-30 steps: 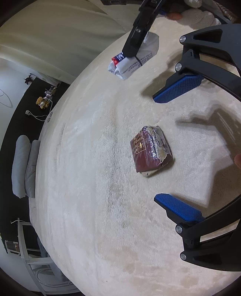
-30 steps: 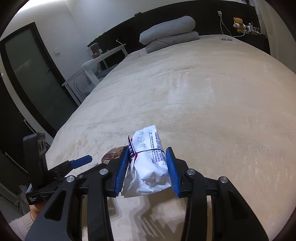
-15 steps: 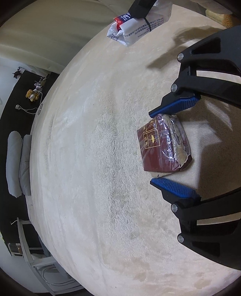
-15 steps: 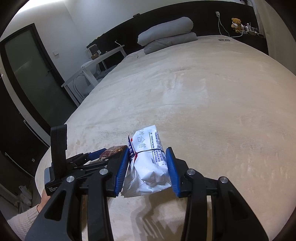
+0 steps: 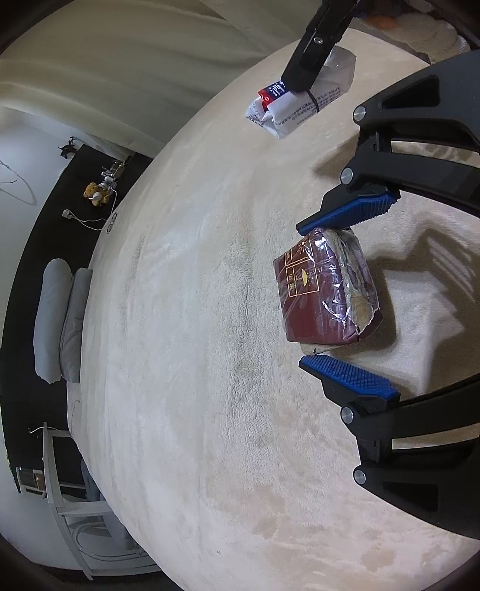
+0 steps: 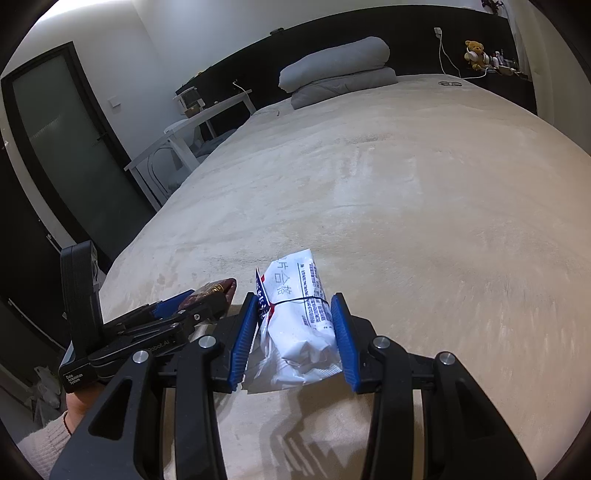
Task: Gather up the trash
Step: 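Carry the white packet and brown bar down over the floor bin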
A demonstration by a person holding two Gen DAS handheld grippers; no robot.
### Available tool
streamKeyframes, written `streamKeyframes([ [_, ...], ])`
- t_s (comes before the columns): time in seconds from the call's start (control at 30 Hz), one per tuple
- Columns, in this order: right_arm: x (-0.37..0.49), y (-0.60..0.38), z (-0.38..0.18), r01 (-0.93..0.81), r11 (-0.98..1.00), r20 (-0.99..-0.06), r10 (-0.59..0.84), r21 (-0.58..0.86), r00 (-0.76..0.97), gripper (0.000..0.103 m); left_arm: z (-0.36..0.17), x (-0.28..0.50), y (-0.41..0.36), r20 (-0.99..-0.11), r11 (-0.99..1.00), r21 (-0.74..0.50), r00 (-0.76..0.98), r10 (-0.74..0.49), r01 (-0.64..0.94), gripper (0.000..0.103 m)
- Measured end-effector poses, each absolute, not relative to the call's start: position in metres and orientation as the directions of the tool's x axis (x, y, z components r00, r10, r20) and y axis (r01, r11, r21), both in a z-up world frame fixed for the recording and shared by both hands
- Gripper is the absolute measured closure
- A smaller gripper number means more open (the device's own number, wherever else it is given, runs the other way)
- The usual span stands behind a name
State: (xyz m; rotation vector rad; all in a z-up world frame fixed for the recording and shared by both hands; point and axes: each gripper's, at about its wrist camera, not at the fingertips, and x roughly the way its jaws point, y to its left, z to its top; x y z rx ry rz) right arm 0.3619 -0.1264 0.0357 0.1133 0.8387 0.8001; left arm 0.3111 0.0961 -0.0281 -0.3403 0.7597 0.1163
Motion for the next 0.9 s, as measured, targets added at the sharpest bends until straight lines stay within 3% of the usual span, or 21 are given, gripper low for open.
streamKeyframes([
  [0.6, 0.285, -0.156, 0.050, -0.576, 0.705, -0.570, 0.694, 0.414, 0.440, 0.062, 0.030, 0.184, 0.077, -0.490, 0.926, -0.354, 0.869, -0.067, -0.128, 0.038],
  [0.9, 0.238, -0.188, 0.046, -0.559, 0.716, -0.555, 0.689, 0.418, 0.467, 0.062, 0.034, 0.131, 0.059, -0.452, 0.931, -0.350, 0.889, -0.070, -0.105, 0.038],
])
